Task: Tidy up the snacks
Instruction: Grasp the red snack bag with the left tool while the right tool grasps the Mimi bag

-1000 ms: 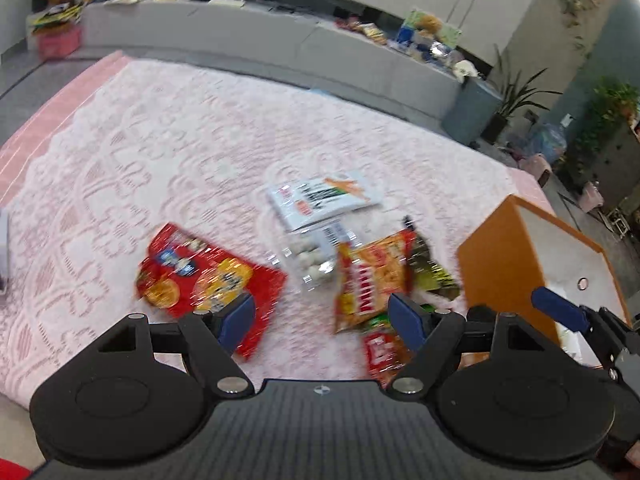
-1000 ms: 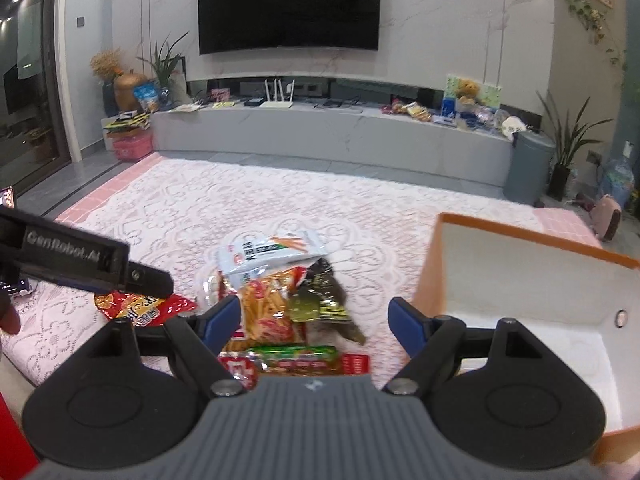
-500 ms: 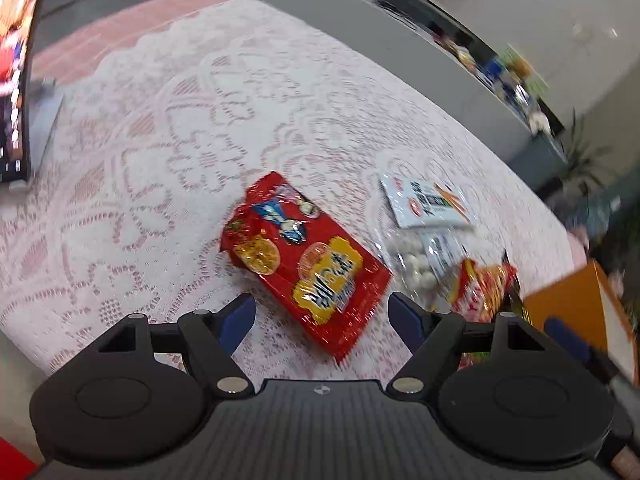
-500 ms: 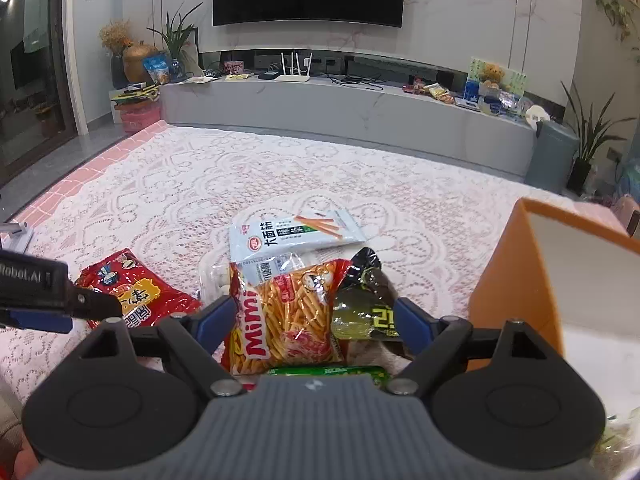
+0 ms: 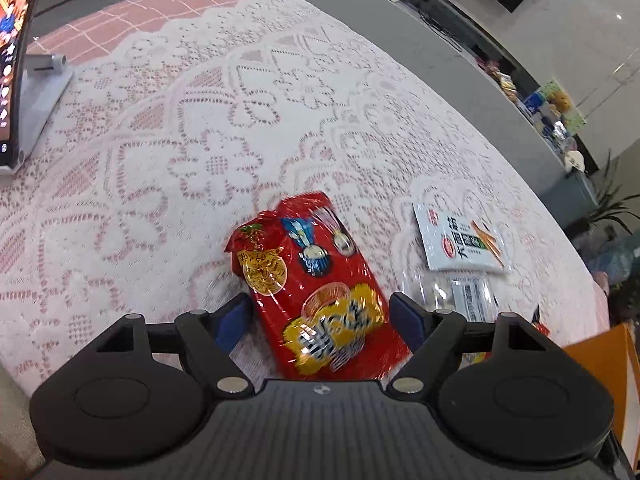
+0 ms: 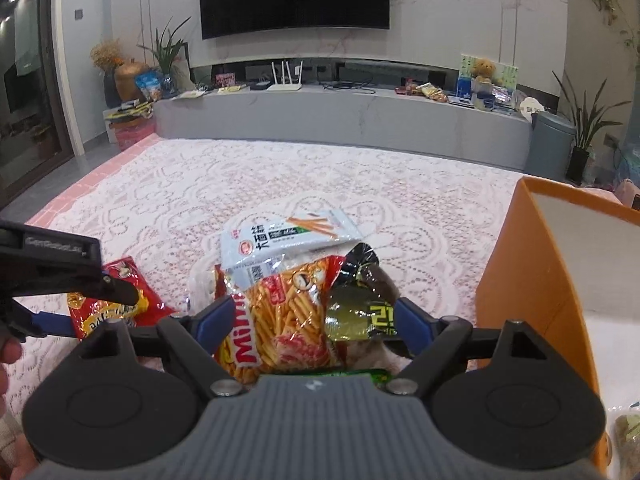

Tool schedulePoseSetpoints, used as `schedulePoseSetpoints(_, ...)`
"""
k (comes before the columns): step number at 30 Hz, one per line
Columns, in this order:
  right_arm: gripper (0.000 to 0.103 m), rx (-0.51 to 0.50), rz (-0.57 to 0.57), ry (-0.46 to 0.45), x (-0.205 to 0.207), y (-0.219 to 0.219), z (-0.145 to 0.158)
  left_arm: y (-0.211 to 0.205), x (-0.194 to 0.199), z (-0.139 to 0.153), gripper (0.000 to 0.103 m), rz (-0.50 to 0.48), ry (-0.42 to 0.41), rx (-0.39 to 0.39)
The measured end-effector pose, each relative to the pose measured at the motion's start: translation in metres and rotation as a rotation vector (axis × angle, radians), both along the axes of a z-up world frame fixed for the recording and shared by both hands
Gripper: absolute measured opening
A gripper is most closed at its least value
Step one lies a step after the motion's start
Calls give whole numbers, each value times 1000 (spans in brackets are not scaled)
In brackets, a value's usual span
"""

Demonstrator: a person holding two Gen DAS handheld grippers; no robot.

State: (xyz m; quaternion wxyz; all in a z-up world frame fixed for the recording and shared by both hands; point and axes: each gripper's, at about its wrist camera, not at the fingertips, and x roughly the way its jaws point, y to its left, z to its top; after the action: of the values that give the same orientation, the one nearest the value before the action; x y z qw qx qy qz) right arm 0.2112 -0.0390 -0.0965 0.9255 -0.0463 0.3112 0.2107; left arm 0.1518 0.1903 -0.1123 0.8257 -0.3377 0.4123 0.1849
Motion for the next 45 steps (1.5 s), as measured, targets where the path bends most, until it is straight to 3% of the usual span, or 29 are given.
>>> schedulePoseSetpoints(3,77,13,-14,-12,0,-3,1,-7,10,-1,90,-15,9,72)
schedulePoseSetpoints(8,68,-2,-37,-28,0,-5,2,-26,18,-4,87,-149,34,220)
schedulePoseSetpoints(13,67,-17,12,-48,-8,1,2,-33,16,-1,82,-237,28,256)
schedulePoseSetpoints(17,46,-27,91,-52,-17,9,2,-34,15,5,82,-321,74,287)
schedulePoseSetpoints(18,46,-22,104,-42,-18,10,1,-33,14,6,82,-322,80,287)
schedulePoseSetpoints(22,47,-23,129,-2,-15,15,-7,-30,12,3,87,-291,72,261)
schedulePoseSetpoints(25,63,-64,134,1,-15,23,-14,-33,15,4,89,-298,49,253)
schedulePoseSetpoints(32,74,-107,123,2,-9,35,-24,-41,19,-1,93,-305,63,285)
schedulePoseSetpoints(38,74,-179,114,-6,-6,43,-34,-57,26,-6,99,-356,90,382)
schedulePoseSetpoints(45,61,-178,111,-9,-9,41,-33,-62,28,-10,99,-379,89,434)
